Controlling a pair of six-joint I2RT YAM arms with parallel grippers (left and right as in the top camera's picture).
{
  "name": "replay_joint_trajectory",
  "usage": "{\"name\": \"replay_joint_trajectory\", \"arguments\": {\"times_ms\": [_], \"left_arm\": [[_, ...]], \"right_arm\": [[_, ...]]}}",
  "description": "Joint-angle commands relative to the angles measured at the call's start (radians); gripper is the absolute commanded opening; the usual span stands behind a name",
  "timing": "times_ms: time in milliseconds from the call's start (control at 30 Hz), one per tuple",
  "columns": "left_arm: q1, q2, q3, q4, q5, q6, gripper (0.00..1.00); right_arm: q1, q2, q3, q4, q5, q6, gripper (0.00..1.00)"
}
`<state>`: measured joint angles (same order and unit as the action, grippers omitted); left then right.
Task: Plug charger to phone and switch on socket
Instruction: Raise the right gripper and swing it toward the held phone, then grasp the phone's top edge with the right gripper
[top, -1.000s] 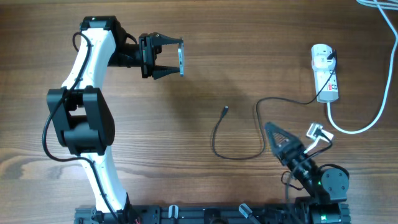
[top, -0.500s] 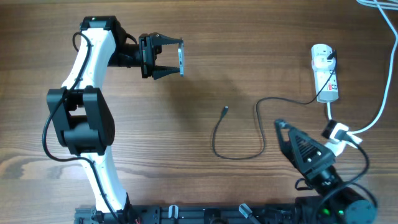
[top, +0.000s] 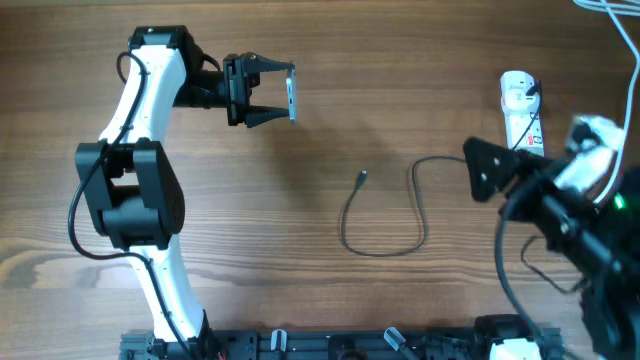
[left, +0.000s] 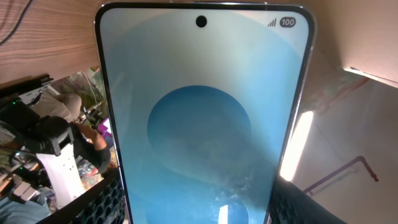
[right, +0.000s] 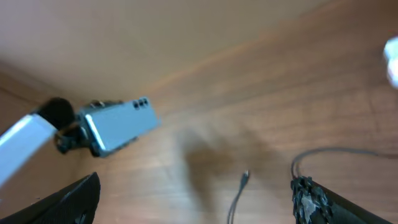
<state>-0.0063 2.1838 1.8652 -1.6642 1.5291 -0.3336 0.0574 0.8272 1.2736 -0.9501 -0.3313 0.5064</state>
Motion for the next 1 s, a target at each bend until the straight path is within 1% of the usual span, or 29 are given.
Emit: {"name": "replay_joint_trajectory", "arguments": {"times_ms": [0, 67, 167, 267, 433, 500, 533, 567, 600, 633, 700, 800, 900, 967], "left_arm": [[0.002, -0.048, 0.002, -0.002, 0.045, 0.023, 0.63], [0.002, -0.048, 0.002, -0.002, 0.045, 0.023, 0.63], [0.002, -0.048, 0.002, -0.002, 0.045, 0.023, 0.64], [0.002, -0.048, 0.002, -0.002, 0.045, 0.023, 0.64], [-0.002, -0.048, 0.002, -0.001, 0.045, 0.024, 0.64], [-0.01, -0.048, 0.002, -0.001, 0.045, 0.023, 0.64], [-0.02, -0.048, 0.002, -0.001, 0.045, 0.023, 0.64], [-0.024, -0.048, 0.002, -0.001, 0.045, 0.023, 0.64], [-0.03, -0.048, 0.002, -0.001, 0.045, 0.023, 0.64], [-0.036, -0.048, 0.002, 0.0, 0.045, 0.023, 0.64], [-0.049, -0.048, 0.002, 0.001, 0.041, 0.023, 0.64], [-0.061, -0.048, 0.002, 0.003, 0.041, 0.023, 0.64], [-0.068, -0.048, 0.002, 0.008, 0.035, 0.023, 0.64], [-0.07, -0.048, 0.002, 0.011, 0.022, 0.022, 0.64]], "right_arm": [[0.002, 0.072, 0.016, 0.007, -0.189, -0.093, 1.0], [0.002, 0.101, 0.016, 0.011, -0.28, -0.192, 1.0], [0.019, 0.132, 0.016, -0.058, -0.212, -0.267, 1.0], [0.071, 0.158, 0.016, -0.116, -0.103, -0.275, 0.99], [0.267, 0.212, 0.022, -0.121, 0.087, -0.227, 0.99], [0.357, 0.251, 0.04, -0.134, 0.13, -0.238, 0.99], [0.415, 0.28, 0.059, -0.151, 0.188, -0.233, 0.99], [0.459, 0.304, 0.076, -0.166, 0.265, -0.193, 0.99], [0.509, 0.331, 0.097, -0.186, 0.364, -0.122, 0.99], [0.557, 0.356, 0.12, -0.192, 0.417, -0.111, 0.99], [0.636, 0.397, 0.17, -0.18, 0.44, -0.124, 0.99], [0.703, 0.463, 0.267, -0.192, 0.444, -0.137, 1.0], [0.725, 0.533, 0.375, -0.216, 0.443, -0.11, 1.0], [0.743, 0.6, 0.468, -0.245, 0.426, -0.168, 1.0]]}}
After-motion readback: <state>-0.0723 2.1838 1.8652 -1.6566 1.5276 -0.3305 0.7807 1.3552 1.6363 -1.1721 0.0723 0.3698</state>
